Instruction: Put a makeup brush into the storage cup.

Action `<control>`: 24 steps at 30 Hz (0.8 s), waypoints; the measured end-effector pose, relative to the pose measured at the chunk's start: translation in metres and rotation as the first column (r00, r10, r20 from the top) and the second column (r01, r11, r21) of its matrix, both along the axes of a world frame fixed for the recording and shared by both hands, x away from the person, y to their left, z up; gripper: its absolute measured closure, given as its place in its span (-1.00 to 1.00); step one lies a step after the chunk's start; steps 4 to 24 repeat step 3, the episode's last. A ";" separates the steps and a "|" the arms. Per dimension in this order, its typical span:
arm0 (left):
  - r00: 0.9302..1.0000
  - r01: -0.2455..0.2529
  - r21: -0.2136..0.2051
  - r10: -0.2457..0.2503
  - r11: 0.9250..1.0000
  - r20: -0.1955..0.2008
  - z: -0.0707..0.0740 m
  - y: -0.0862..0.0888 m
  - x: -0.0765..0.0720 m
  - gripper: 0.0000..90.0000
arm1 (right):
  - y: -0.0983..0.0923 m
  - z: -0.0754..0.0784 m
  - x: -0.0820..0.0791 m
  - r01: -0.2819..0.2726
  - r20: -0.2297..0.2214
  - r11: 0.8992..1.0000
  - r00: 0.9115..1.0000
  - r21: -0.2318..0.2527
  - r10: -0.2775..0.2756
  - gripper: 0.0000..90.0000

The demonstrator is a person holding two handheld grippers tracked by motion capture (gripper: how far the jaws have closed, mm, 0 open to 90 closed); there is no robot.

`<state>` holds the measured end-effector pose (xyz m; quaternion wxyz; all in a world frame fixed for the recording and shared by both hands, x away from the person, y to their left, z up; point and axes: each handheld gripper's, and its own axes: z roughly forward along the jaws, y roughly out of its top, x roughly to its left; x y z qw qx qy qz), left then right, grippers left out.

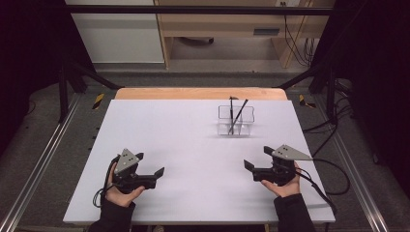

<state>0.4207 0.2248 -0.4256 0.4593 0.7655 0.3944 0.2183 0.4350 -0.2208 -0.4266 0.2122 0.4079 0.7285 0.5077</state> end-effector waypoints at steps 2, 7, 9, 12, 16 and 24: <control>1.000 -0.002 -0.001 0.002 1.000 -0.001 0.000 0.001 0.000 -0.84 | -0.001 0.000 -0.001 -0.002 0.004 1.000 1.000 0.003 0.002 -0.83; 1.000 -0.004 0.001 0.004 1.000 -0.002 0.000 0.001 0.001 -0.84 | -0.002 0.001 -0.001 -0.003 0.009 1.000 1.000 0.002 0.003 -0.83; 1.000 -0.004 0.001 0.004 1.000 -0.002 0.000 0.001 0.001 -0.84 | -0.002 0.001 -0.001 -0.003 0.009 1.000 1.000 0.002 0.003 -0.83; 1.000 -0.004 0.001 0.004 1.000 -0.002 0.000 0.001 0.001 -0.84 | -0.002 0.001 -0.001 -0.003 0.009 1.000 1.000 0.002 0.003 -0.83; 1.000 -0.004 0.001 0.004 1.000 -0.002 0.000 0.001 0.001 -0.84 | -0.002 0.001 -0.001 -0.003 0.009 1.000 1.000 0.002 0.003 -0.83; 1.000 -0.004 0.001 0.004 1.000 -0.002 0.000 0.001 0.001 -0.84 | -0.002 0.001 -0.001 -0.003 0.009 1.000 1.000 0.002 0.003 -0.83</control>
